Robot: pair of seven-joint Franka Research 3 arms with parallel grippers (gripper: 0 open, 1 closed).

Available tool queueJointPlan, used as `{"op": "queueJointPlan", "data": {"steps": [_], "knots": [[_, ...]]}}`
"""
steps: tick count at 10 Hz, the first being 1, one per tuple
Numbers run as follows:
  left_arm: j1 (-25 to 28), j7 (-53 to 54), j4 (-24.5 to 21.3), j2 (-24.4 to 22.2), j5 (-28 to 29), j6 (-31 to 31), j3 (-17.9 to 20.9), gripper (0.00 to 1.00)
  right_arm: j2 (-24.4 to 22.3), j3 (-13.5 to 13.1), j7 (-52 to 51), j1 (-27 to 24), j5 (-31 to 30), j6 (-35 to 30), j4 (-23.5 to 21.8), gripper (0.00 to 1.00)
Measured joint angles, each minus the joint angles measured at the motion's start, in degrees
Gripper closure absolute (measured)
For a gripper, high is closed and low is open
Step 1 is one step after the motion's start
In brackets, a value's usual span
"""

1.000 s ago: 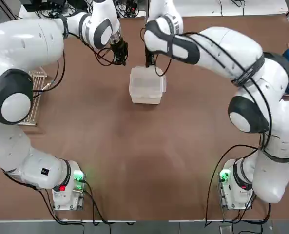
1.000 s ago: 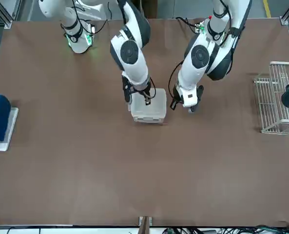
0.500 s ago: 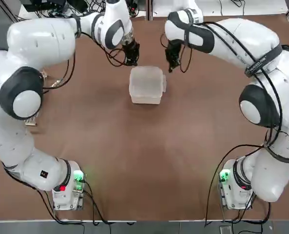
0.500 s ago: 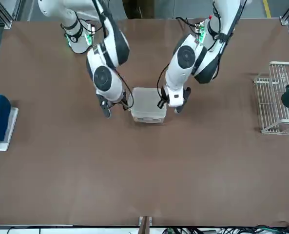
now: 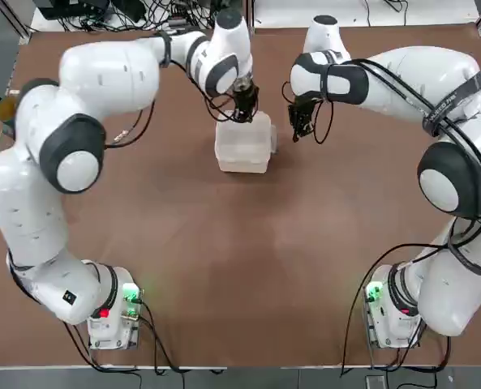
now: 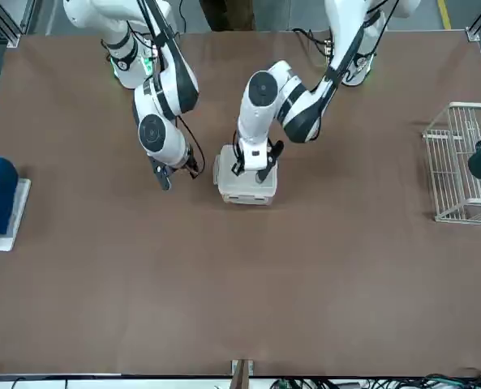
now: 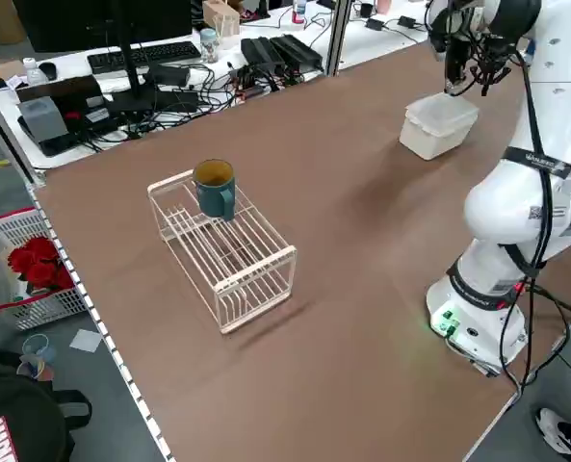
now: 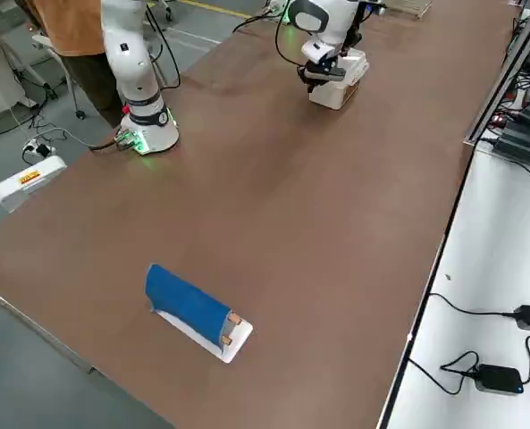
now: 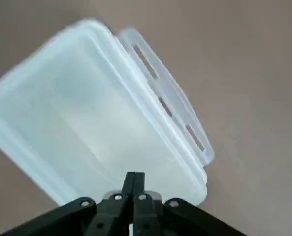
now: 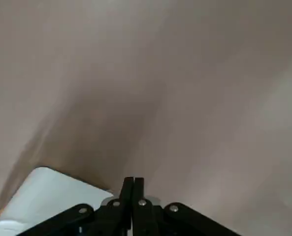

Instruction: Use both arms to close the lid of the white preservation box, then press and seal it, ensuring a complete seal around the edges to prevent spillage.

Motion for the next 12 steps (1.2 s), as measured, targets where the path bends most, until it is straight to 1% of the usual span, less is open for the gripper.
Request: {"op": "queueJointPlan", "data": {"steps": [1,2,3,5,7,8,12], "knots": [[-0.36,-0.05,2.43,2.13,0.08,0.03,0.04,0.99,-0.01,0.13,-0.03,0.2,1.52,1.17,-0.05,0.94],[-0.48,-0.05,4.15,3.24,0.11,0.03,0.06,0.99,-0.01,0.33,-0.03,0.45,3.13,2.32,-0.09,0.94],[-0.59,-0.05,4.94,3.59,0.2,0.02,0.07,0.99,0.06,0.52,-0.03,0.79,4.56,3.63,-0.17,0.94],[-0.83,-0.13,5.08,4.26,1.88,1.03,0.09,0.99,1.04,0.98,-0.03,1.77,5.77,7.17,-0.81,0.94],[-1.45,-0.29,5.25,5.58,2.24,2.46,0.11,0.99,2.85,2.23,-0.02,2.16,7.06,9.99,-1.02,0.94],[-1.52,-0.29,5.39,5.68,2.26,2.47,0.12,0.99,3.41,2.66,-0.02,2.31,7.89,10.66,-1.02,0.94],[-1.53,-0.29,5.57,5.82,2.26,2.48,0.12,0.99,3.97,2.81,-0.02,2.65,8.28,11.7,-1.02,0.94]]}}
